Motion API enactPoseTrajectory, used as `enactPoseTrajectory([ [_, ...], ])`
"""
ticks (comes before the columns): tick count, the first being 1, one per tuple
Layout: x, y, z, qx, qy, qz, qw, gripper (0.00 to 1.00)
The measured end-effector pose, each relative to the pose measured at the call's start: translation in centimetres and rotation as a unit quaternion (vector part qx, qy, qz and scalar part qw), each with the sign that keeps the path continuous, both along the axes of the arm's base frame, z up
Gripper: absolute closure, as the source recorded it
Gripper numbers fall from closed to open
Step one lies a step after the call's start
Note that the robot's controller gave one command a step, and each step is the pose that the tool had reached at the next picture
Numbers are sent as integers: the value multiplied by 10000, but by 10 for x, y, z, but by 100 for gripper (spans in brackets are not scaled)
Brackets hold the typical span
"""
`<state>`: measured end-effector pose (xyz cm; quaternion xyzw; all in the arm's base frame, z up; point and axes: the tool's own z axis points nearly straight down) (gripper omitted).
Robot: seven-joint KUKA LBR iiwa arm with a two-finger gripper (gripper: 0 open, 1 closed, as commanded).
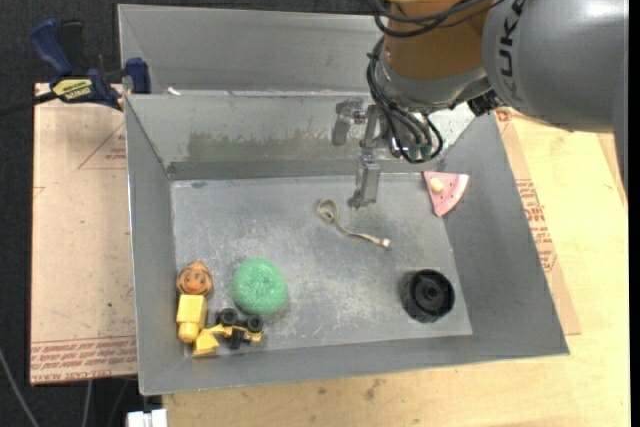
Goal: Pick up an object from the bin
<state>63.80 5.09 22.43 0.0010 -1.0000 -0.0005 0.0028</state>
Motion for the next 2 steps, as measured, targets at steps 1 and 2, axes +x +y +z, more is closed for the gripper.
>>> enactPoseTrajectory([
  [1,1,0,5,3,-38,-5,10000,0],
  [2,-7,-4,15,2,-34,-68,10000,0],
])
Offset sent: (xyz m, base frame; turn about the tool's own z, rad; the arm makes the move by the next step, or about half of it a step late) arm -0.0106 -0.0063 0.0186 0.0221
